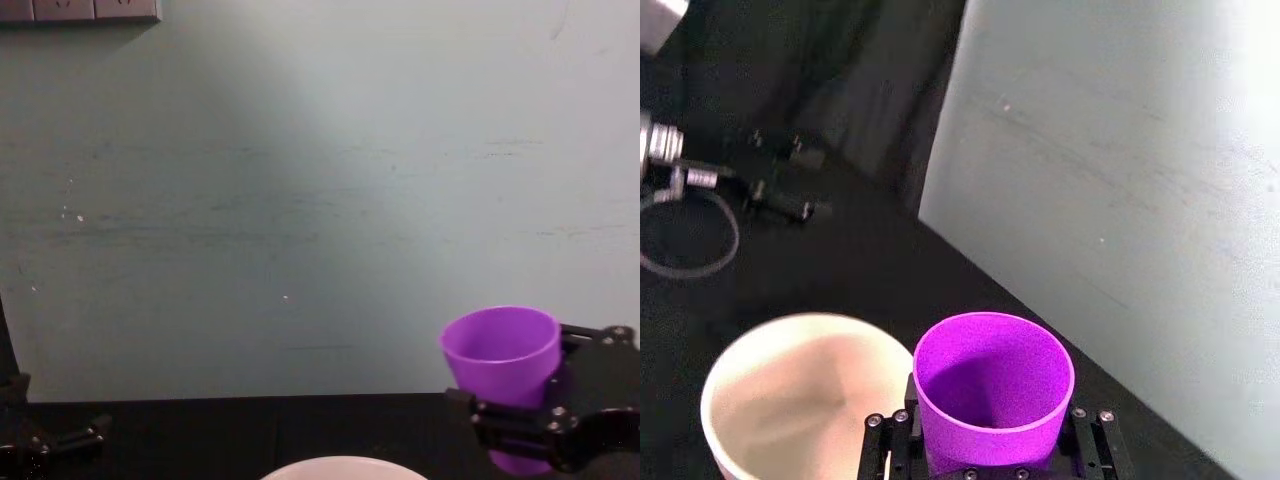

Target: Pick up the cup and pour the mung beans from the cup into the bowl.

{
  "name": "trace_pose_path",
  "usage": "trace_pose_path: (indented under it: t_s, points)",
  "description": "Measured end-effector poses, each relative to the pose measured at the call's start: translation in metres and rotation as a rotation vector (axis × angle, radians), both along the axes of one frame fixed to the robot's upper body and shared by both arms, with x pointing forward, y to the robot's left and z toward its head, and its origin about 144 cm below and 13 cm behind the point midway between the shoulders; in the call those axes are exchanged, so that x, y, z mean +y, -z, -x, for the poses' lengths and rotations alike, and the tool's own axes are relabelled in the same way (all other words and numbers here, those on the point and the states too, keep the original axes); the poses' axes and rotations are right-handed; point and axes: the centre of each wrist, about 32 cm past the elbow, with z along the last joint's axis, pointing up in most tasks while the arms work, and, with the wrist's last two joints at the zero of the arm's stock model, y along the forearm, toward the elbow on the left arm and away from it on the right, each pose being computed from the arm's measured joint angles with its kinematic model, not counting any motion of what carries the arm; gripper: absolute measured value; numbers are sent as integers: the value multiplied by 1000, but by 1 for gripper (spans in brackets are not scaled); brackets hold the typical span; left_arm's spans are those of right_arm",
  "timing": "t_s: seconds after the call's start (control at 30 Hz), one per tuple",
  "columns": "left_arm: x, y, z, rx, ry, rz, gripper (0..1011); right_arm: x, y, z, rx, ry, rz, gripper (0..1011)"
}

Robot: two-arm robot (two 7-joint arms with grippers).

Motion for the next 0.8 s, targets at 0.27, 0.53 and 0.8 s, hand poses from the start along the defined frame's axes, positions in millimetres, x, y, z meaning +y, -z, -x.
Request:
trace_pose_path:
  t_s: [0.27,0.53,0.8]
  points:
    - [0,0,0,0,0,0,1000,26,-31,-5,-34,-25,301,728]
    - [0,0,0,0,0,0,1000,49,-45,-7,-76,-27,513,726]
    - [0,0,0,0,0,0,1000,65,-46,-5,-140,-19,616,726]
